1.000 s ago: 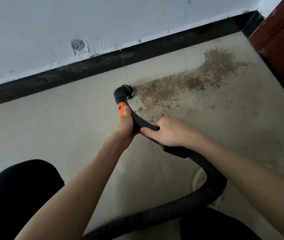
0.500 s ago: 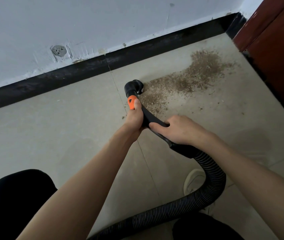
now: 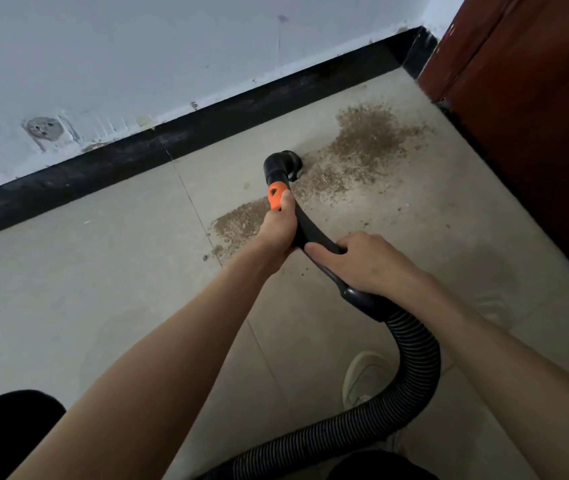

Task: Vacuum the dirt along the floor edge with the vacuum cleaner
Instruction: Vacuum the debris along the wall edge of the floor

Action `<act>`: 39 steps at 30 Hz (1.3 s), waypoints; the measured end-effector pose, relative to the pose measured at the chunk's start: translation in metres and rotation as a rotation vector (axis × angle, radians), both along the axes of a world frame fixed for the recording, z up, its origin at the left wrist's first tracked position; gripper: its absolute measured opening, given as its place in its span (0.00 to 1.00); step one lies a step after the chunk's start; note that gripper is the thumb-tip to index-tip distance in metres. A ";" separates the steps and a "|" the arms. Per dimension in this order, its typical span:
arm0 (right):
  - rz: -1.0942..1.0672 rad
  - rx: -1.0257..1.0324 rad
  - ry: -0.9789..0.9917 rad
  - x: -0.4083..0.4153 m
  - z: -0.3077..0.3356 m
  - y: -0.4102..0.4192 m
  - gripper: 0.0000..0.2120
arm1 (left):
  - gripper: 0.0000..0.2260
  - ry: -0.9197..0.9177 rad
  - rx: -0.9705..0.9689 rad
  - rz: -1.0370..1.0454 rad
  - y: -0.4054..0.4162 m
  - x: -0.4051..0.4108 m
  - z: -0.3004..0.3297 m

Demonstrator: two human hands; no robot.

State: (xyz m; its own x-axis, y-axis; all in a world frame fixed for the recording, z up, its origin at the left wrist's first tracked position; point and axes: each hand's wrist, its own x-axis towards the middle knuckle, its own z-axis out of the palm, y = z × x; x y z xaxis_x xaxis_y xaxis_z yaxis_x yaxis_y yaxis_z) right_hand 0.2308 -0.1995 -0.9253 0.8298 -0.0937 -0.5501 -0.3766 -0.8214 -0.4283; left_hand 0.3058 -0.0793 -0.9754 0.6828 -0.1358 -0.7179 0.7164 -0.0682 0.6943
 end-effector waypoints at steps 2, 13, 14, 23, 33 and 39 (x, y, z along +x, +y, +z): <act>-0.027 -0.016 0.003 0.000 -0.002 -0.008 0.29 | 0.23 -0.004 -0.017 -0.047 -0.011 0.004 -0.001; -0.131 0.026 -0.031 0.023 -0.016 -0.045 0.29 | 0.28 -0.058 0.024 -0.163 -0.061 0.040 -0.002; -0.132 0.024 -0.036 0.028 -0.018 -0.046 0.29 | 0.28 -0.062 0.032 -0.159 -0.063 0.044 -0.002; -0.141 0.047 -0.066 0.048 -0.024 -0.051 0.29 | 0.28 -0.086 0.070 -0.137 -0.073 0.063 -0.003; 0.016 0.150 -0.037 0.043 -0.017 0.021 0.28 | 0.26 -0.063 0.131 -0.003 0.017 0.040 0.014; 0.130 0.176 0.017 0.016 -0.016 0.093 0.28 | 0.27 -0.044 0.127 0.113 0.095 -0.001 0.013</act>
State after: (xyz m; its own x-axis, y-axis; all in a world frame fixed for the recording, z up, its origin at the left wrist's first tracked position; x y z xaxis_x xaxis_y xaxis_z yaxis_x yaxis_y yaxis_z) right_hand 0.2467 -0.1069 -0.9409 0.8191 0.1123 -0.5625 -0.2805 -0.7770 -0.5636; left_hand 0.3044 0.0153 -0.9628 0.7195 0.0339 -0.6936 0.6938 -0.0783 0.7159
